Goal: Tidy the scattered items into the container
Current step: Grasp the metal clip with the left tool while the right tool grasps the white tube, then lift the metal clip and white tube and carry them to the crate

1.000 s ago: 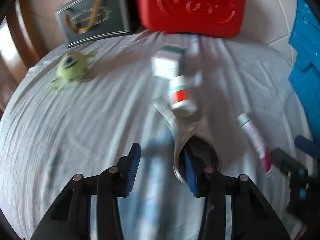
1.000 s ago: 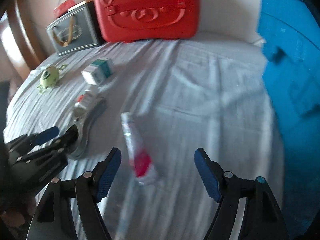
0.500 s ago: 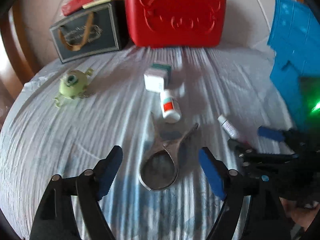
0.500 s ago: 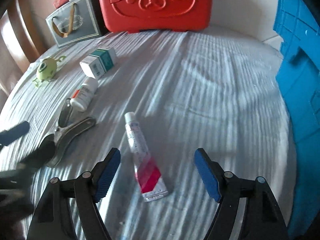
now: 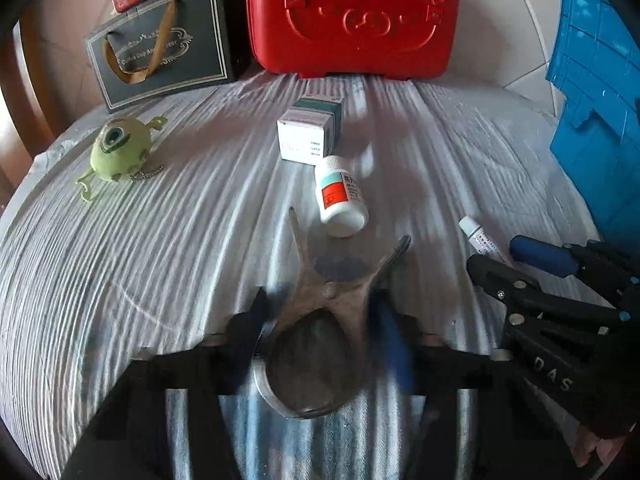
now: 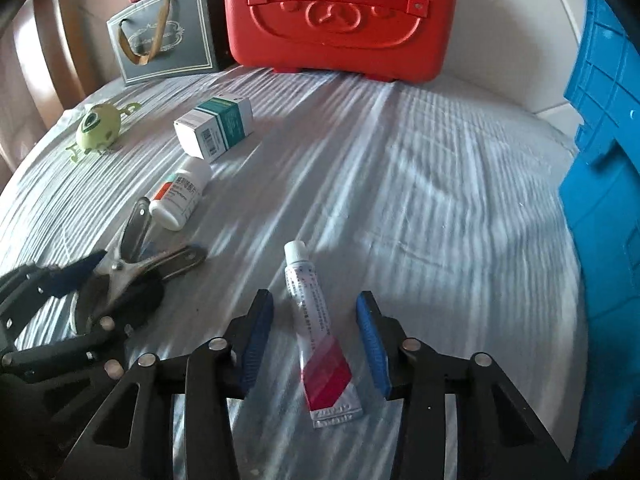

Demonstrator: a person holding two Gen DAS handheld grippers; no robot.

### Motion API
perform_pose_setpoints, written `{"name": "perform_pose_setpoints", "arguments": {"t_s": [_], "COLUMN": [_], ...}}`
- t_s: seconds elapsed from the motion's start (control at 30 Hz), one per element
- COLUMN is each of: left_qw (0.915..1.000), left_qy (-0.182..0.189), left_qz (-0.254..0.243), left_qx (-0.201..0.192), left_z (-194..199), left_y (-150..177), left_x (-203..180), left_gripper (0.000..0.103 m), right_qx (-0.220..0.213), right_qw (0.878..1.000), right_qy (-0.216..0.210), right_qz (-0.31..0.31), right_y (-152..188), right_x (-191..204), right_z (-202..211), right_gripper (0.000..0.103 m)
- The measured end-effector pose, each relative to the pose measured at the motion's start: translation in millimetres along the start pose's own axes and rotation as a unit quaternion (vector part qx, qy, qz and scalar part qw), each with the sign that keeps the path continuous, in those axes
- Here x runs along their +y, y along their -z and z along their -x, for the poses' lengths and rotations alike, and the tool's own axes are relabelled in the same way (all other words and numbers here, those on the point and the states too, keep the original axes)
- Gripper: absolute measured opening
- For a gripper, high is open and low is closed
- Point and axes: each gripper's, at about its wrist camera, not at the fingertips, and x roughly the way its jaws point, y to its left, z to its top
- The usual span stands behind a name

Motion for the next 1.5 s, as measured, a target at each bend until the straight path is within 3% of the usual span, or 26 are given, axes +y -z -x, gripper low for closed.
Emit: {"name": "perform_pose_setpoints", "arguments": {"t_s": [0.07, 0.3, 0.67, 0.97, 1.23, 1.5], "left_qw": [1.0, 0.9988, 0.9938, 0.9839, 0.9656, 0.9385], "left_qy": [-0.004, -0.024, -0.027, 0.013, 0.078, 0.143], "left_qz": [0.0, 0.011, 0.018, -0.01, -0.052, -0.104], "left_qx": [-0.001, -0.042, -0.107, -0.178, -0.243, -0.297], "left_z": [5, 52, 164, 262, 333, 385], "left_y": [1, 5, 11, 9, 7, 11], "left_x": [0, 6, 18, 13, -41, -159], "left_gripper": [0.044, 0.044, 0.044, 0.044, 0.044, 0.044], "right_qx": [0.003, -0.015, -0.1, -0.182, -0.244, -0.29], "right_qw": [1.0, 1.0, 0.995, 0.983, 0.964, 0.935], "right_qy": [-0.002, -0.017, -0.017, 0.025, 0.101, 0.177], "right_qz": [0.0, -0.001, 0.018, 0.001, -0.043, -0.102], "right_y": [2, 10, 9, 12, 34, 85], "right_x": [5, 15, 52, 71, 39, -64], "right_z": [1, 36, 159, 278, 378, 464], "right_gripper": [0.018, 0.018, 0.018, 0.018, 0.018, 0.018]}}
